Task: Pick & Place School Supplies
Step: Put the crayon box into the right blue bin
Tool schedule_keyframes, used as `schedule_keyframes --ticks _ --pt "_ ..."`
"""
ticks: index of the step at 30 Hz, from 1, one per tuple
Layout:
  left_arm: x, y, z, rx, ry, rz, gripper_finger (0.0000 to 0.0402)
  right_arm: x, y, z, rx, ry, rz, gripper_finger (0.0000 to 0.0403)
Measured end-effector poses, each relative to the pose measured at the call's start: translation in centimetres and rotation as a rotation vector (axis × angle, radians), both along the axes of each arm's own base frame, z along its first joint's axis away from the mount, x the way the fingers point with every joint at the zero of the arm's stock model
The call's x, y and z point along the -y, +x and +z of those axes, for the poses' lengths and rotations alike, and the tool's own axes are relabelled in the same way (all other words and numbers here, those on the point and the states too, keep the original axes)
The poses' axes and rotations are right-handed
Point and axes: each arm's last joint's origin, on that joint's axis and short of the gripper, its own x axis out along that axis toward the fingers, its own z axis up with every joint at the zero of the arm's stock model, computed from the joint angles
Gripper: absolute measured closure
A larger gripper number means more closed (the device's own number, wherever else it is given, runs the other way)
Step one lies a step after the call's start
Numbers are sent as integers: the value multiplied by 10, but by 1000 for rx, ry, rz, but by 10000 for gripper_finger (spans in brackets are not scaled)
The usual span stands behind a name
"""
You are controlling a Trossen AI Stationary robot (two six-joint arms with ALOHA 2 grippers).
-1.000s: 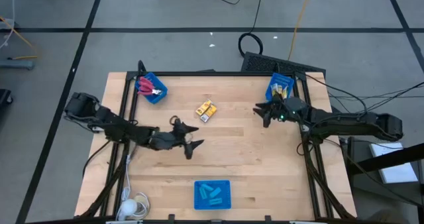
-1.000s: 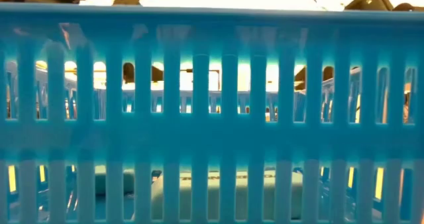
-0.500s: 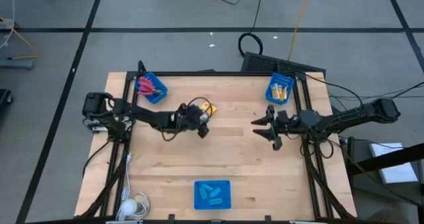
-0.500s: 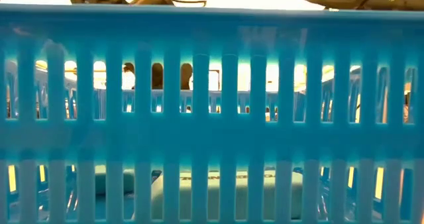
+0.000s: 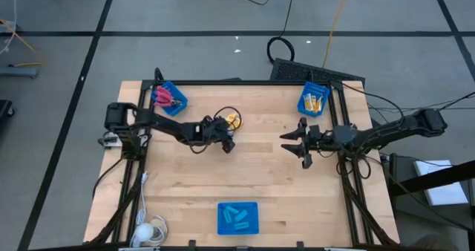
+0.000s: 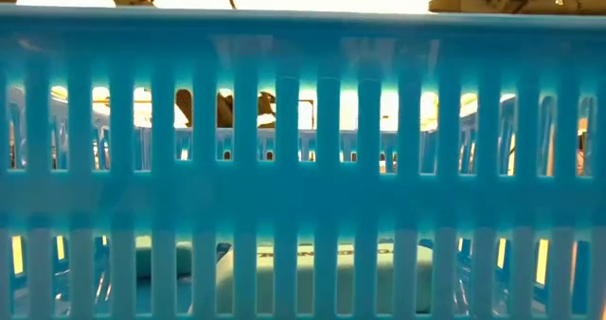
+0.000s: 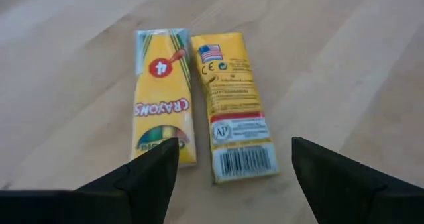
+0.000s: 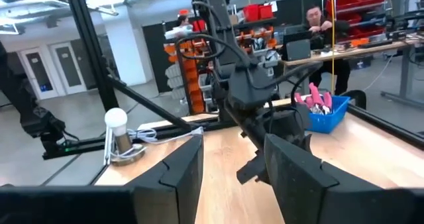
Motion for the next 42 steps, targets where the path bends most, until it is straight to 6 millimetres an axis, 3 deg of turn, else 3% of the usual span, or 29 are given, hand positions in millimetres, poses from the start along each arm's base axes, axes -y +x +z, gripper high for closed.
schedule_keyframes --ticks 8,14,30,36,42 --pt "-2 6 -22 -25 23 -1 115 0 3 -2 -7 -8 -5 253" --pt "-2 3 -25 -74 19 -6 124 0 3 -3 -16 -9 -5 257" --pt "8 0 -29 -125 -28 -63 223 0 3 -3 -17 -9 -6 258" --pt "21 0 -19 -131 0 -178 226 0 4 -5 -31 12 -2 259" --pt "49 -4 12 -67 28 -338 227 0 5 -10 -75 117 1 259"
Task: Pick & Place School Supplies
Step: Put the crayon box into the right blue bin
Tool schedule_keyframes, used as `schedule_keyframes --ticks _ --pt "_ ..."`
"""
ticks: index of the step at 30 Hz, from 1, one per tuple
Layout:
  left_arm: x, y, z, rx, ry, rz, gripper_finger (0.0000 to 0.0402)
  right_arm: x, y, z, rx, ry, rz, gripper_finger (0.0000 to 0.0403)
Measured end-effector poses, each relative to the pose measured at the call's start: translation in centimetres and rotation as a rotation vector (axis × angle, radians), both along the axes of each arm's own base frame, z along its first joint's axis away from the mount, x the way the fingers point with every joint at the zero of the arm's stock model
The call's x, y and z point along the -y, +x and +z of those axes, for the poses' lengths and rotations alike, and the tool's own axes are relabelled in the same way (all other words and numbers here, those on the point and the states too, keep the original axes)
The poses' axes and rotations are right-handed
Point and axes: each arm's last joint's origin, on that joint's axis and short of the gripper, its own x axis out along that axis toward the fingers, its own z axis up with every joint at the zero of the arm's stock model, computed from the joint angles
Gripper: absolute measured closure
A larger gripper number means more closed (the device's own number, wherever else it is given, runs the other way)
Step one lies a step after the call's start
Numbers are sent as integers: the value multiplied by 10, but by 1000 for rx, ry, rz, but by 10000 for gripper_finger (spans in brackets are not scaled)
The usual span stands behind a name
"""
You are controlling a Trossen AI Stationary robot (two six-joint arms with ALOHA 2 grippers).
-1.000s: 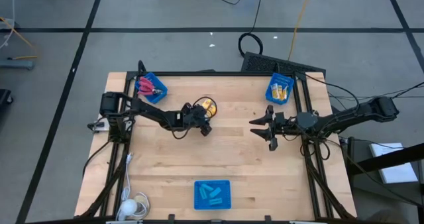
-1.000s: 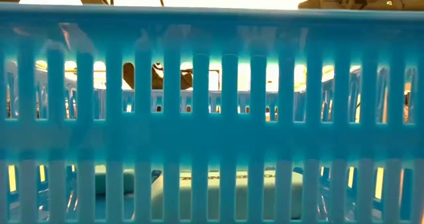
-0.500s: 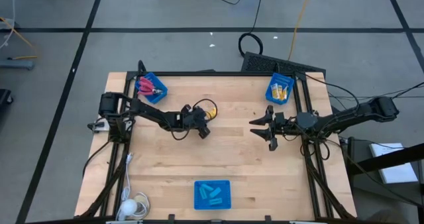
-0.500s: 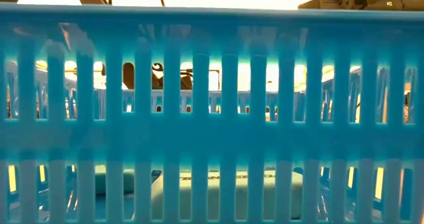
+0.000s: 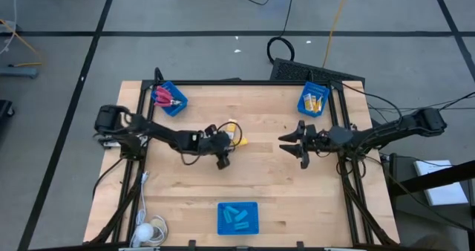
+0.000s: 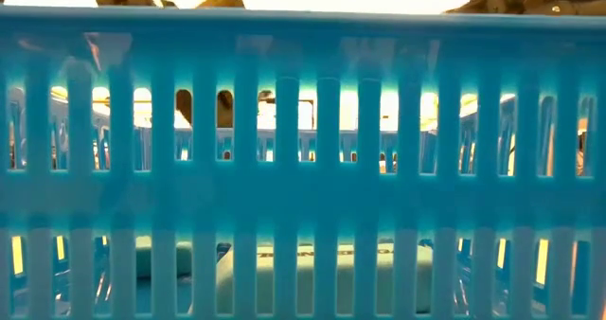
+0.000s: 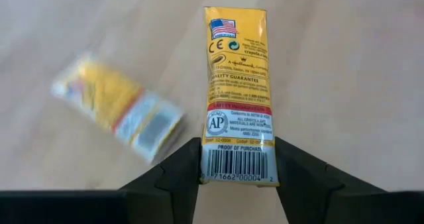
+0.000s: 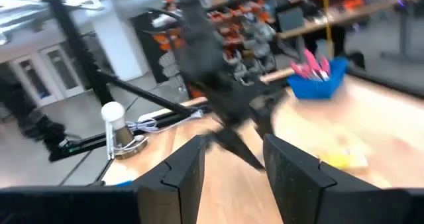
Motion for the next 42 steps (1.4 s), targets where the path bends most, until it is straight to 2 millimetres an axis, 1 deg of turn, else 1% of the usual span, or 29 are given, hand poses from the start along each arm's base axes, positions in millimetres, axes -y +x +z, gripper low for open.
schedule_keyframes --ticks 3,7,9,13,15,19,22,24,26,29,31,33,37,39,42 --pt "17 -3 19 56 40 -72 227 1 4 -8 -49 93 -41 259" --pt "42 -8 36 111 138 -160 227 0 15 -22 -116 173 -53 257" --pt "54 -11 39 113 212 -209 227 -1 20 -27 -122 180 -48 257" --pt "76 -18 40 86 382 -293 227 -2 31 -35 -93 209 -42 257" --pt "85 -21 40 83 452 -302 227 -1 36 -39 -86 229 -18 257" --pt "97 -25 43 105 548 -248 227 -2 52 -48 -130 243 35 253" --pt "102 -27 44 118 572 -225 227 -5 69 -52 -155 238 38 237" --pt "103 -28 44 120 568 -224 227 -7 82 -53 -160 237 78 220" --pt "104 -29 44 122 566 -226 227 -10 96 -51 -148 237 115 202" --pt "105 -29 44 126 559 -220 227 -13 117 -48 -131 258 121 179" --pt "105 -29 44 125 552 -214 227 -14 129 -47 -130 275 128 168" --pt "105 -29 44 125 552 -214 227 -17 141 -45 -124 280 175 161" --pt "105 -29 44 123 552 -217 227 -20 155 -46 -129 278 228 157" --pt "104 -29 44 123 552 -214 227 -20 156 -49 -139 278 226 158" --pt "104 -29 44 122 552 -213 227 -20 157 -50 -146 278 223 171"
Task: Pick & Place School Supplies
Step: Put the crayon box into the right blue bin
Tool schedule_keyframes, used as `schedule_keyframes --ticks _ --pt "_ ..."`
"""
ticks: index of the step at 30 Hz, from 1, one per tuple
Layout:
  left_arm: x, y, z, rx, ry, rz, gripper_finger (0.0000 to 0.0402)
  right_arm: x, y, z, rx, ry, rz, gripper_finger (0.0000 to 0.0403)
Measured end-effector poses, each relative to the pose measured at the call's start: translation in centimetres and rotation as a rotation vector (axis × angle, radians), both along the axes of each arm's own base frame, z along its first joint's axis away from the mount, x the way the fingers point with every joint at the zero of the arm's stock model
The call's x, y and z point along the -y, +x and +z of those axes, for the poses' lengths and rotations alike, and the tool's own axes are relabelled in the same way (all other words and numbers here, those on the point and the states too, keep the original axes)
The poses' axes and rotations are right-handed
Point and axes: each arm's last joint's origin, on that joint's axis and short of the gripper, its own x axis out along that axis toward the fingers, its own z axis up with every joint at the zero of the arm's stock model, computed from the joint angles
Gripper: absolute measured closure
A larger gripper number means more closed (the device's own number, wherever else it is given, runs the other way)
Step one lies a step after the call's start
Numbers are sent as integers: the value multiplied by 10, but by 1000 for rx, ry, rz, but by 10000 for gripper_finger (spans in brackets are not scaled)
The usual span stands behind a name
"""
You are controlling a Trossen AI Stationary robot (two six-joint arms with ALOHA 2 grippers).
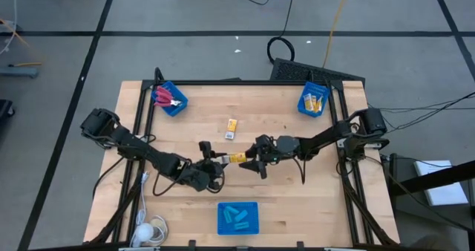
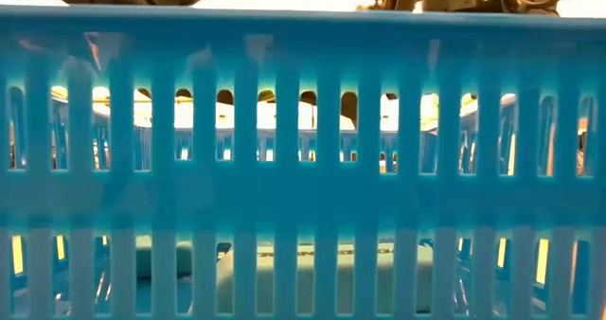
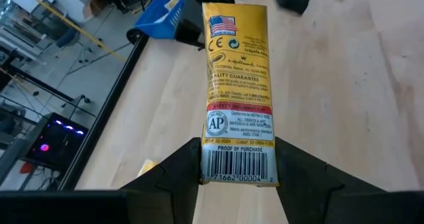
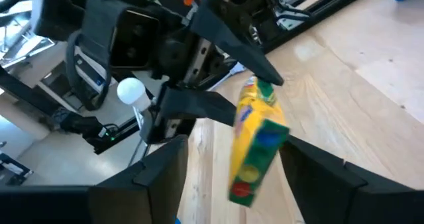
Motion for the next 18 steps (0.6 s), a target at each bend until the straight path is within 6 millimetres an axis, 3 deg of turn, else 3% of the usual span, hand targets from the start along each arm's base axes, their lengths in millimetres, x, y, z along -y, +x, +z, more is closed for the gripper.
schedule_keyframes --ticks 18 --pt "2 1 0 14 -115 -33 227 0 0 -2 -10 -29 -2 345"
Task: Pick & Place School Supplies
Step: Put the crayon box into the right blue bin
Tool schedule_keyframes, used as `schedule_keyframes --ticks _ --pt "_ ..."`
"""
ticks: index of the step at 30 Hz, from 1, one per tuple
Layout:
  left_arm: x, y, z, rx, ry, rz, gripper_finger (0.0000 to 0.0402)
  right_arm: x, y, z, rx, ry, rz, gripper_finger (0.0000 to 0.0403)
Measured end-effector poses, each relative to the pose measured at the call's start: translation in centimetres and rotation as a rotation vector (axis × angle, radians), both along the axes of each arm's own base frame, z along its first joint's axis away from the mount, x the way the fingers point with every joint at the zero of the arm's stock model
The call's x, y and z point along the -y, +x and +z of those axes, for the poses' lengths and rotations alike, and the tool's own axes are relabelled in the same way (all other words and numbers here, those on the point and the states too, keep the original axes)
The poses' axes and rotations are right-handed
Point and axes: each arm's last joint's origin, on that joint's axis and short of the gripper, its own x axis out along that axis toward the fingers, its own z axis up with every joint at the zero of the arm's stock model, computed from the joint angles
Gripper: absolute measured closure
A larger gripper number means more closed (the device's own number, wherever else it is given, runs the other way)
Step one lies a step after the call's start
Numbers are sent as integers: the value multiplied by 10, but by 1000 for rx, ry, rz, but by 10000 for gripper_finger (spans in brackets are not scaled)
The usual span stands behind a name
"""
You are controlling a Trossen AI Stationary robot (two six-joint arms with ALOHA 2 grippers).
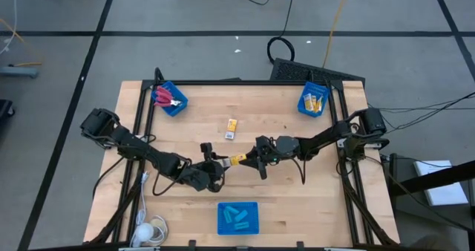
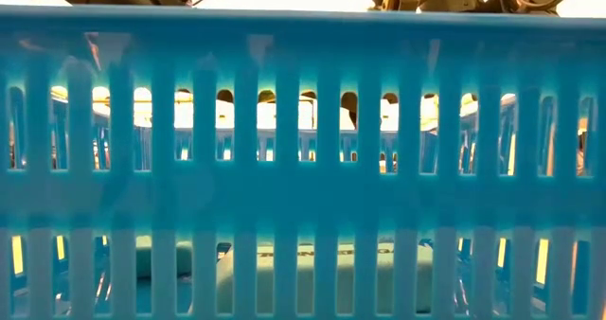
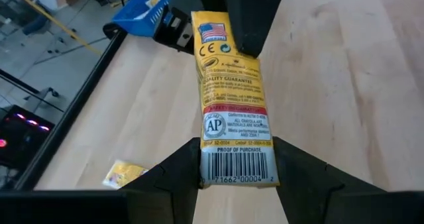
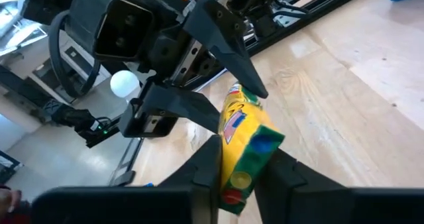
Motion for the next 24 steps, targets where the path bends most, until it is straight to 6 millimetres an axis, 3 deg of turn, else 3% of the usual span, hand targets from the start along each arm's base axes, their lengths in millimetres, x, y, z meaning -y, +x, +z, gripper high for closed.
schedule_keyframes --ticks 8,24 --pt "2 2 1 54 -172 23 227 1 0 0 11 -72 5 362" --pt "-3 6 2 92 -329 50 223 8 0 -1 -25 -45 73 365"
